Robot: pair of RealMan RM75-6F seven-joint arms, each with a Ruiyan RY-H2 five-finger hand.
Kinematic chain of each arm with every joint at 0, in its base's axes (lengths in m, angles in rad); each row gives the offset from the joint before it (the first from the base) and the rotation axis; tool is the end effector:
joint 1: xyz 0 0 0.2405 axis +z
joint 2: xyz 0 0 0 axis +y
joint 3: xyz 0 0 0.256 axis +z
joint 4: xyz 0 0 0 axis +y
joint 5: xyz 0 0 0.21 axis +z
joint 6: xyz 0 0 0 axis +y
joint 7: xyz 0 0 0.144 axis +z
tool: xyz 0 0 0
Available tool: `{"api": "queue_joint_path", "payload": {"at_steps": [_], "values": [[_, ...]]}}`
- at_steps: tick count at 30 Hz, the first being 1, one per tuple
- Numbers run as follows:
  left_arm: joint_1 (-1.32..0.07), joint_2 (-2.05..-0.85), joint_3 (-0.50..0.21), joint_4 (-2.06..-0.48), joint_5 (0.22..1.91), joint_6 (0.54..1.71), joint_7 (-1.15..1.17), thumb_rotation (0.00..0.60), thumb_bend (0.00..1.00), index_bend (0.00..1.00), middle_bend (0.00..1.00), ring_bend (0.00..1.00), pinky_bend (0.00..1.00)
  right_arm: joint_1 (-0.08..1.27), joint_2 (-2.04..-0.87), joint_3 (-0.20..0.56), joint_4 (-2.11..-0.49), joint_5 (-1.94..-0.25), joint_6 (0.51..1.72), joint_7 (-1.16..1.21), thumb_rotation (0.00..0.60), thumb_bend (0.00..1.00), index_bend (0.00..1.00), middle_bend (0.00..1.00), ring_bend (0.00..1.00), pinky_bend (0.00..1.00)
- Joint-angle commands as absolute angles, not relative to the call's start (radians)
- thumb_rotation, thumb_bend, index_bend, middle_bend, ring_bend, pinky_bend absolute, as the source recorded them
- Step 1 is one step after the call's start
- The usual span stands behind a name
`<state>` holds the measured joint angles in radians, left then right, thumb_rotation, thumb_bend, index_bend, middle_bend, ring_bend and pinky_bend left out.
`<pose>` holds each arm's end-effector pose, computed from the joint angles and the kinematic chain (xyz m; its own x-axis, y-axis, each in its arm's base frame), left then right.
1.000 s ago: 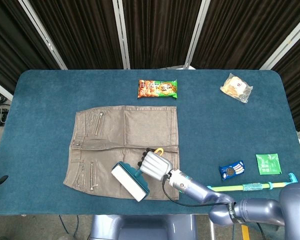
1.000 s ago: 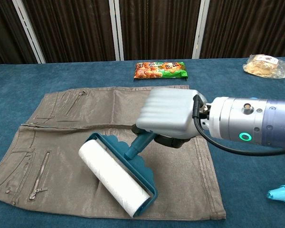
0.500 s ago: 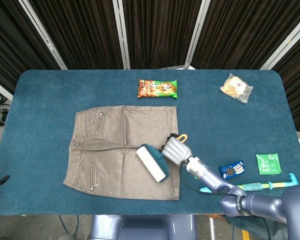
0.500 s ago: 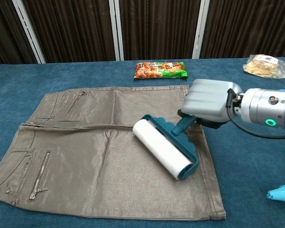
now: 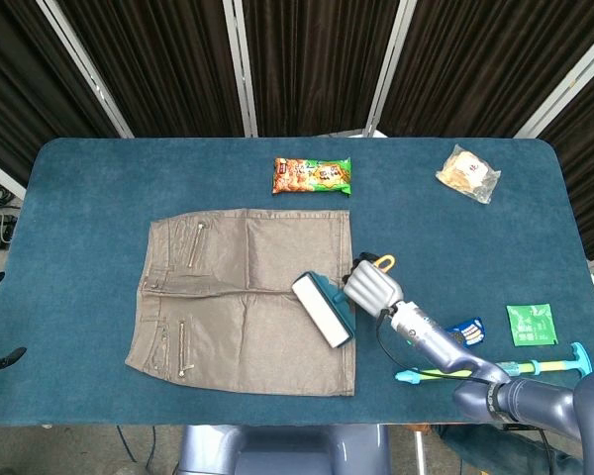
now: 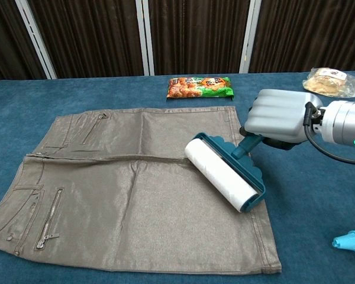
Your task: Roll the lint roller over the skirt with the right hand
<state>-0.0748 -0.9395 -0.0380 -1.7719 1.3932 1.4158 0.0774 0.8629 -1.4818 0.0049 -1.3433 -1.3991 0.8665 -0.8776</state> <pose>-0.3111 0.1725 0.1954 0.4668 0.0934 0.8794 0.8751 0.0945 -0.4746 -0.1555 -0.3502 -0.0186 0.9317 0.2620 0.2515 -0.0357 -0.6230 0.7814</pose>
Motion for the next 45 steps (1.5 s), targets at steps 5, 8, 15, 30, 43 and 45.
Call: {"api": "queue_joint_path", "payload": {"at_steps": [5, 8, 15, 30, 43, 45], "values": [[-0.073, -0.935, -0.038, -1.768, 1.395, 1.419, 0.064, 0.6, 0.0, 0.0, 0.0, 0.0, 0.0, 0.885, -1.489, -0.004, -1.44, -1.443, 0.861, -0.934, 0.6, 1.0, 0.43, 0.53, 0.43, 0.46], [-0.071, -0.934, -0.038, -1.764, 1.395, 1.42, 0.057, 0.6, 0.0, 0.0, 0.0, 0.0, 0.0, 0.898, -1.507, -0.01, -1.498, -1.466, 0.851, -0.971, 0.6, 1.0, 0.43, 0.53, 0.43, 0.47], [-0.07, -0.929, -0.039, -1.757, 1.392, 1.42, 0.041, 0.6, 0.0, 0.0, 0.0, 0.0, 0.0, 0.915, -1.546, -0.012, -1.565, -1.477, 0.829, -1.038, 0.6, 1.0, 0.43, 0.53, 0.43, 0.47], [-0.068, -0.923, -0.036, -1.752, 1.398, 1.421, 0.023, 0.6, 0.0, 0.0, 0.0, 0.0, 0.0, 0.89, -1.531, 0.005, -1.503, -1.369, 0.839, -1.102, 0.6, 1.0, 0.44, 0.53, 0.43, 0.47], [-0.07, -0.929, -0.032, -1.768, 1.407, 1.422, 0.052, 0.6, 0.0, 0.0, 0.0, 0.0, 0.0, 0.818, -1.451, -0.025, -1.297, -1.31, 0.85, -0.958, 0.6, 1.0, 0.44, 0.53, 0.43, 0.47], [-0.07, -0.93, -0.032, -1.77, 1.405, 1.422, 0.056, 0.6, 0.0, 0.0, 0.0, 0.0, 0.0, 0.807, -1.444, -0.027, -1.27, -1.302, 0.848, -0.928, 0.6, 1.0, 0.44, 0.53, 0.43, 0.47]]}}
